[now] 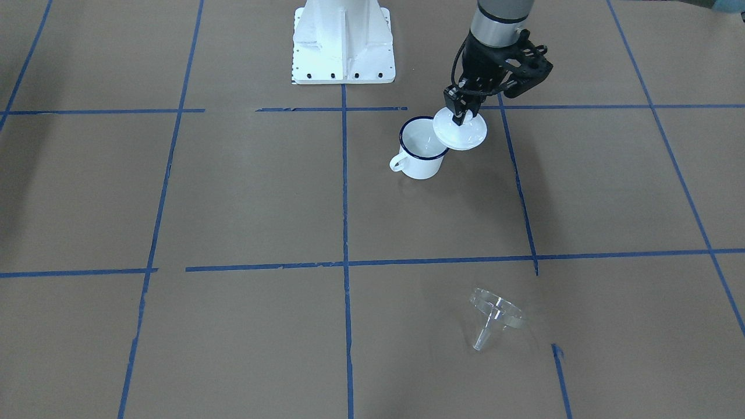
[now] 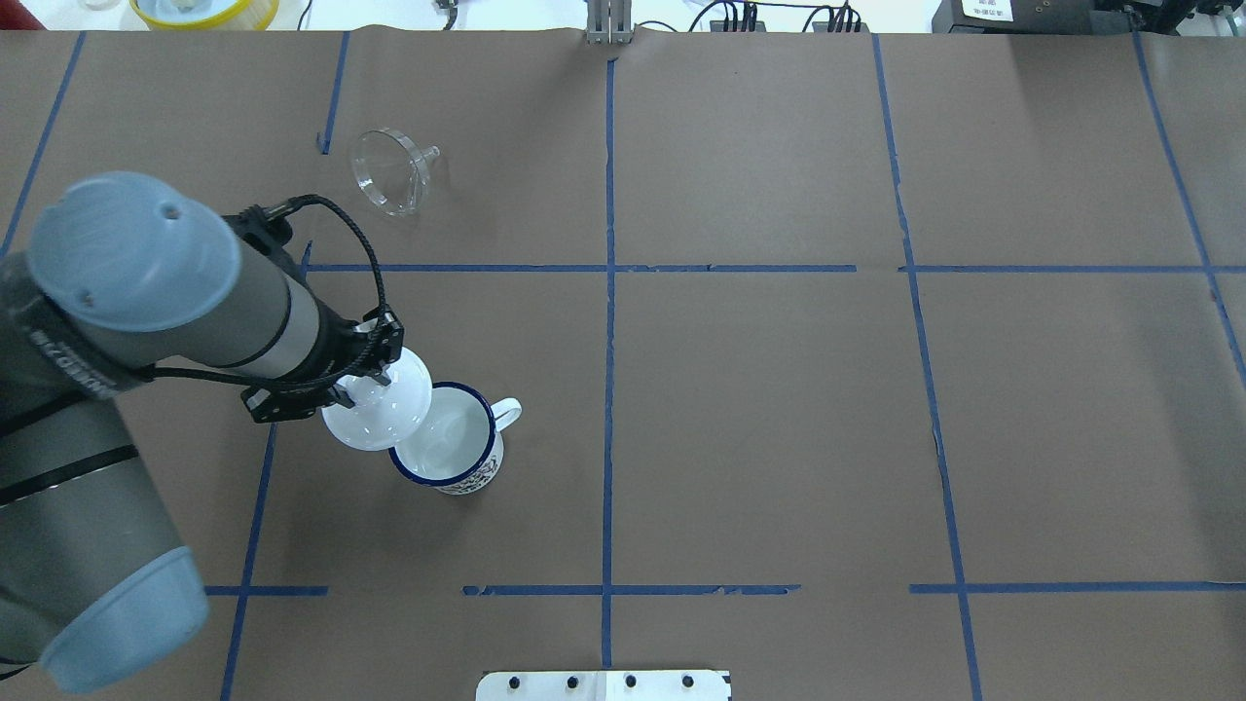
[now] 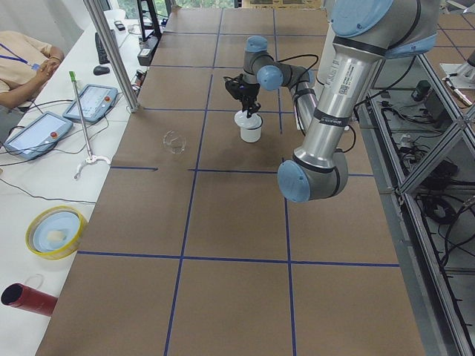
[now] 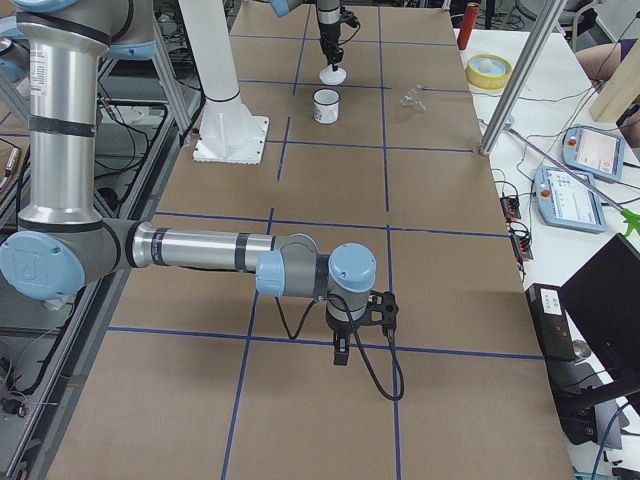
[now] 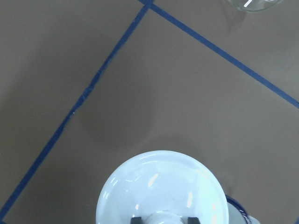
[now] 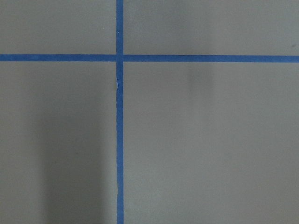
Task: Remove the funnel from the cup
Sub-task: 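Lift the white lid and carry it over the mug with the left gripper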
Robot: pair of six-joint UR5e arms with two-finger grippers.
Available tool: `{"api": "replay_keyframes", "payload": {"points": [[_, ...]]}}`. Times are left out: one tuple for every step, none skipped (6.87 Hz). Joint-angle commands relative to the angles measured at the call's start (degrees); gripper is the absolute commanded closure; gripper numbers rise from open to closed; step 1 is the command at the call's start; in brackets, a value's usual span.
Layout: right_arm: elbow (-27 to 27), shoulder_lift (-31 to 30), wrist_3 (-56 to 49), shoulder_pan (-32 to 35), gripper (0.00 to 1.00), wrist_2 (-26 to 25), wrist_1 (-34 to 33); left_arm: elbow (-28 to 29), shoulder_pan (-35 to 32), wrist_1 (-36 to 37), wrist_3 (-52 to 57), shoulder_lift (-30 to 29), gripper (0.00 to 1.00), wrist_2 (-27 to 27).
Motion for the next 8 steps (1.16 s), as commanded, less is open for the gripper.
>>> {"api": "replay_keyframes", "payload": {"points": [[0.0,-0.01,0.0,0.0,0.0,0.0,0.0,5.02,3.06,1.65,-1.73,-4.07,1.0,0.21],[0.0,-0.01,0.0,0.0,0.0,0.0,0.0,5.99,3.07,1.74,-1.64,-4.86,1.0,0.21],[0.0,-0.01,0.0,0.0,0.0,0.0,0.0,6.26,3.16,1.74,-1.73,-5.31,1.0,0.12],[0.0,-0.01,0.0,0.0,0.0,0.0,0.0,6.26,3.51,1.83,-2.08,-5.57,1.0,0.12],[0.0,-0.01,0.0,0.0,0.0,0.0,0.0,6.35,4.38,1.74,-2.69,-5.66,1.0,0.21],[0.0,-0.01,0.0,0.0,0.0,0.0,0.0,6.35,4.56,1.74,-2.7,-5.57,1.0,0.21],[0.0,-0.01,0.0,0.0,0.0,0.0,0.0,6.35,4.56,1.83,-2.7,-5.57,1.0,0.21],[0.0,-0.01,0.0,0.0,0.0,0.0,0.0,6.26,4.65,1.83,-2.7,-5.57,1.0,0.12]]}}
